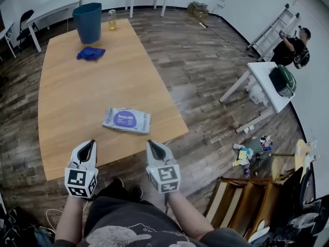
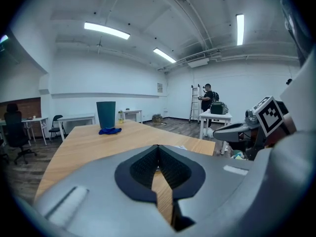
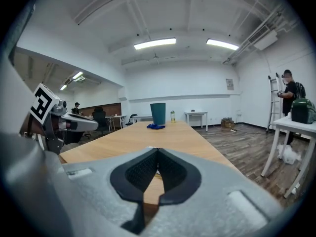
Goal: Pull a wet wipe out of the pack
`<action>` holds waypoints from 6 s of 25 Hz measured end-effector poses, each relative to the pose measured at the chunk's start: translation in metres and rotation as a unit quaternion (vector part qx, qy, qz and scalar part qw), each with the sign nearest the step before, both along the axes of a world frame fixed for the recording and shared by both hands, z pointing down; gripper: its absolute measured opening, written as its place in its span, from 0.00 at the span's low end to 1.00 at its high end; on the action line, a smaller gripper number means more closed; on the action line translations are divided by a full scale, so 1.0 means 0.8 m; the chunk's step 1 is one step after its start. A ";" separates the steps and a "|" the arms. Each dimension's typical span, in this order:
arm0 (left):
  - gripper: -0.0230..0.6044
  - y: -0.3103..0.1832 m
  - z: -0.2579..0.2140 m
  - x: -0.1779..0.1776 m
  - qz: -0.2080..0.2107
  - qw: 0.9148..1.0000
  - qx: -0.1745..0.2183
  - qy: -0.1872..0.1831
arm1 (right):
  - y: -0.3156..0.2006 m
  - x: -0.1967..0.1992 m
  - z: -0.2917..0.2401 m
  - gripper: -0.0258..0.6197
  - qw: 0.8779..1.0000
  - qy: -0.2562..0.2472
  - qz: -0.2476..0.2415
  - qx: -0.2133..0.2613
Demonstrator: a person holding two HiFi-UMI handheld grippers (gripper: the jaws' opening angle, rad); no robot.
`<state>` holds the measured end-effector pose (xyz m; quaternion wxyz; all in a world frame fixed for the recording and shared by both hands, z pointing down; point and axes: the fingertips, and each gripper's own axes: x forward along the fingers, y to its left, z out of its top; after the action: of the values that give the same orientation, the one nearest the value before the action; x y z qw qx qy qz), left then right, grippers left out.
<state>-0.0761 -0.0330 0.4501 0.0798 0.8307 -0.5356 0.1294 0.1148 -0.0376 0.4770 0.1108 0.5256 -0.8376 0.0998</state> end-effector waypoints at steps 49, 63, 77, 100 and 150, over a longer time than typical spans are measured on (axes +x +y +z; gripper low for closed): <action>0.07 -0.141 0.204 0.066 0.184 0.950 -0.239 -0.077 | -0.145 -0.087 0.115 0.39 0.955 0.216 -0.137 -0.148; 0.07 -0.143 0.200 0.070 0.187 0.942 -0.271 -0.060 | -0.145 -0.115 0.149 0.59 0.901 0.296 -0.269 -0.167; 0.07 -0.140 0.201 0.068 0.175 0.942 -0.281 -0.057 | -0.148 -0.119 0.159 0.57 0.907 0.226 -0.309 -0.177; 0.07 -0.143 0.201 0.068 0.159 0.946 -0.277 -0.053 | -0.152 -0.117 0.153 0.54 0.889 0.165 -0.346 -0.250; 0.06 -0.143 0.203 0.067 0.166 0.948 -0.264 -0.062 | -0.163 -0.106 0.101 0.53 0.932 0.134 -0.279 -0.191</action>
<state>-0.0222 -0.1474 0.6127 0.2401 0.8474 -0.3406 0.3291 0.0299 -0.1682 0.5575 0.3433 0.2484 -0.8929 0.1519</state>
